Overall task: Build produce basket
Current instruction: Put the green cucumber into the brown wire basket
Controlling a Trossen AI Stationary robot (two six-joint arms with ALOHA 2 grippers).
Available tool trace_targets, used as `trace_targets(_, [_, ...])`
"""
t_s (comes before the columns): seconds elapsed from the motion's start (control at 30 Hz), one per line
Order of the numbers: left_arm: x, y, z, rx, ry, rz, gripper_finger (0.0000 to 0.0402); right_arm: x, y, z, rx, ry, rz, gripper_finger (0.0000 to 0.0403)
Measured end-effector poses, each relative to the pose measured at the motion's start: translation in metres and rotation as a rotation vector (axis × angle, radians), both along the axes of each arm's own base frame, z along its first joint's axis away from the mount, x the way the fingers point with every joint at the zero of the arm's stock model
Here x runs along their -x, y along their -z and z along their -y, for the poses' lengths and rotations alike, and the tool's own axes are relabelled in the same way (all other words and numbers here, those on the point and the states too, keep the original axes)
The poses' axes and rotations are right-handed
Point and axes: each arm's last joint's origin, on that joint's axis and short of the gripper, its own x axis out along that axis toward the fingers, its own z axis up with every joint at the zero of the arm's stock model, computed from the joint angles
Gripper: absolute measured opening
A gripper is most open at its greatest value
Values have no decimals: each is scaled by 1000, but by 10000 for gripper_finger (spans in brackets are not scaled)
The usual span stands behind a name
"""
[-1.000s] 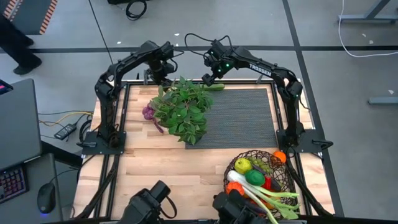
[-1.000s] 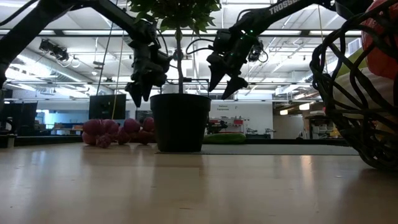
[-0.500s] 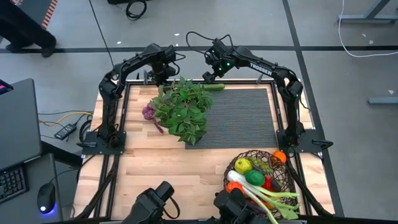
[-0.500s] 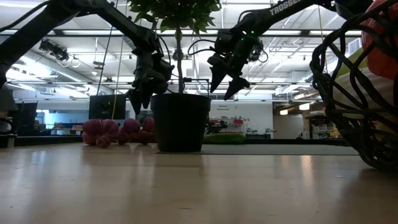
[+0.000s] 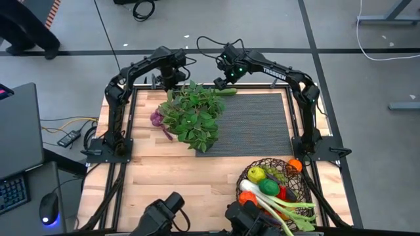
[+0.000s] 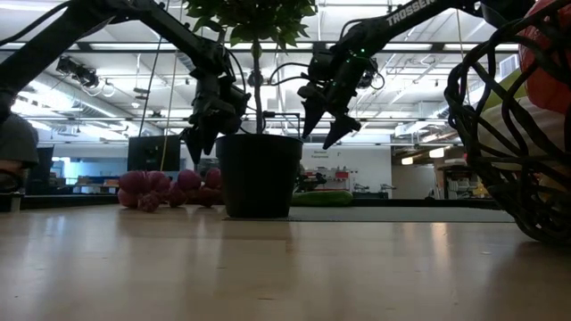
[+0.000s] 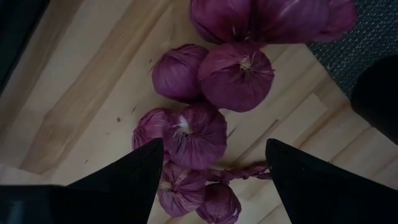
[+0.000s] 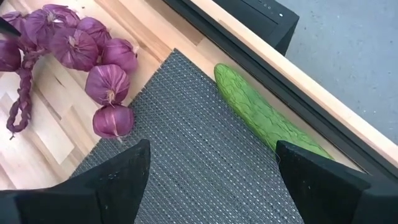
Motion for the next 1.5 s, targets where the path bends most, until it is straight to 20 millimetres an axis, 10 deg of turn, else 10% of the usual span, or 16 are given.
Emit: trace_targets(1.5, [-3,0,2,2,-129,-29,288,1,1,-2,-50,89,-12,348])
